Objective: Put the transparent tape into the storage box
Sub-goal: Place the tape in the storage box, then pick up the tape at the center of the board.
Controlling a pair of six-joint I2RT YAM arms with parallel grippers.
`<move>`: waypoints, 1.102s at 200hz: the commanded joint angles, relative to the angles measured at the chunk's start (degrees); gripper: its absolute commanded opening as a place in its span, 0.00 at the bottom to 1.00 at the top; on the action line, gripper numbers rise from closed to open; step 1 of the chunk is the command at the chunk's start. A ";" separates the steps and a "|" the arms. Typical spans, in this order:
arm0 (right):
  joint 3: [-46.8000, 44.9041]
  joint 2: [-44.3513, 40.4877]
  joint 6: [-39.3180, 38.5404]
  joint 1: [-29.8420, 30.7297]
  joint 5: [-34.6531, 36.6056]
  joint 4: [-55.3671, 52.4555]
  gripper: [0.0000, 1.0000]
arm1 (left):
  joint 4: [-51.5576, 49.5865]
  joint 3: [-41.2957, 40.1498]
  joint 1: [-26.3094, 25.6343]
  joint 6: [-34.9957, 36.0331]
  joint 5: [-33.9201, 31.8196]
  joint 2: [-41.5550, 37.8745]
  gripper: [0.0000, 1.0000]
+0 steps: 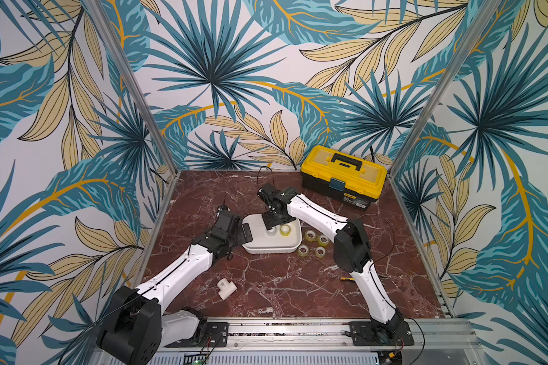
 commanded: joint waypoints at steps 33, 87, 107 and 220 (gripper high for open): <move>-6.86 -10.17 5.99 -11.83 -1.41 -1.69 1.00 | 1.33 1.13 0.35 3.32 -0.38 -1.41 1.00; -11.70 -8.59 5.93 -18.33 4.03 3.00 0.65 | 3.14 1.84 0.22 2.66 2.44 1.53 1.00; -12.17 -6.63 6.37 -19.79 4.30 4.95 0.56 | 3.14 2.36 0.23 2.74 2.73 2.31 1.00; -13.69 -0.23 8.29 -21.48 10.08 9.80 0.57 | 2.95 3.34 0.23 3.03 4.53 4.55 1.00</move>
